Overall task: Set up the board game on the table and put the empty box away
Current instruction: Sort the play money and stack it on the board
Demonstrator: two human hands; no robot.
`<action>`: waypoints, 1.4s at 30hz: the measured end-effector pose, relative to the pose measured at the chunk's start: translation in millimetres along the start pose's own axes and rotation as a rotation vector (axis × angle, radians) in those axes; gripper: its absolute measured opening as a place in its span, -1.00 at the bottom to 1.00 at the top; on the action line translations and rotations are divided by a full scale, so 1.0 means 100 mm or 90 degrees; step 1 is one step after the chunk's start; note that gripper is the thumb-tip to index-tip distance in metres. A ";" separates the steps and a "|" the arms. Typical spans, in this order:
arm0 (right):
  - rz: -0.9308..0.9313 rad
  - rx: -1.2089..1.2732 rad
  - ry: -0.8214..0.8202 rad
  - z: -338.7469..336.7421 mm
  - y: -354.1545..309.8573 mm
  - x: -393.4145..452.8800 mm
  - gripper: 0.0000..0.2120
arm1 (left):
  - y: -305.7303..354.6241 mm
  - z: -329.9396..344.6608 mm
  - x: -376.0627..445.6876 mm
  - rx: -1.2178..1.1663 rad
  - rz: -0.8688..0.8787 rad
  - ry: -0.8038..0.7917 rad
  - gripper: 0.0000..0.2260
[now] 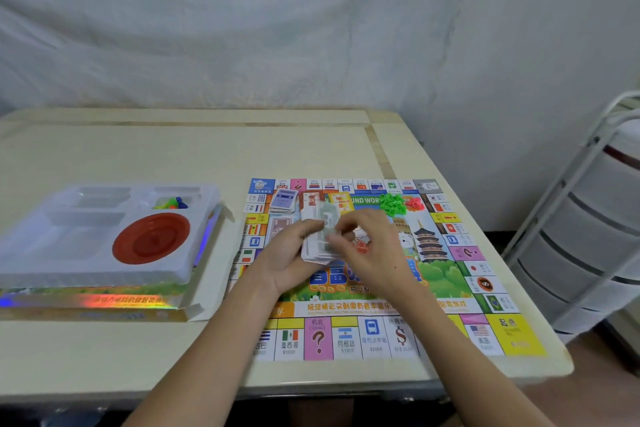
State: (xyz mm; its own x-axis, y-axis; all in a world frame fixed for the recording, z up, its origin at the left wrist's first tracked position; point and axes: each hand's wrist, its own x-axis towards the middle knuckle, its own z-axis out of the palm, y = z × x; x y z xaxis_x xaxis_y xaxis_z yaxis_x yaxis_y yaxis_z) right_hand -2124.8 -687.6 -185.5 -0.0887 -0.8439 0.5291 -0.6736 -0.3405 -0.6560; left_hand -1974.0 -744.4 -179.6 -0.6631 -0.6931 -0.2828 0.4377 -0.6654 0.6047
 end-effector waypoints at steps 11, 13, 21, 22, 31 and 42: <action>0.339 0.250 0.018 -0.08 0.04 0.10 -0.86 | 0.00 0.00 0.04 0.221 0.111 0.009 -0.65; 0.347 0.260 0.021 -0.07 0.05 0.09 -0.84 | 0.00 -0.02 0.04 0.213 0.117 0.014 -0.63; 0.369 0.306 0.023 -0.07 0.01 0.07 -0.87 | -0.05 -0.05 0.10 0.247 0.195 0.076 -0.56; 0.366 0.309 0.021 -0.08 0.00 0.06 -0.88 | -0.05 -0.05 0.10 0.247 0.200 0.082 -0.57; 0.374 0.304 0.022 -0.12 0.00 0.06 -0.89 | -0.09 -0.02 0.13 0.263 0.218 0.126 -0.60; 0.401 0.382 0.044 -0.19 0.01 0.09 -0.86 | -0.01 -0.04 0.13 0.228 0.213 0.125 -0.69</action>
State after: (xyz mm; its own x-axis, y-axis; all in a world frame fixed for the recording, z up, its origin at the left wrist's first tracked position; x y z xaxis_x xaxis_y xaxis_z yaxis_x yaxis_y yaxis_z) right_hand -2140.4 -687.9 -171.3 -0.3719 -0.9283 -0.0082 0.0134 0.0034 -0.9999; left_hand -1981.0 -753.7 -186.7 -0.3815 -0.9131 -0.1438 0.3481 -0.2860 0.8928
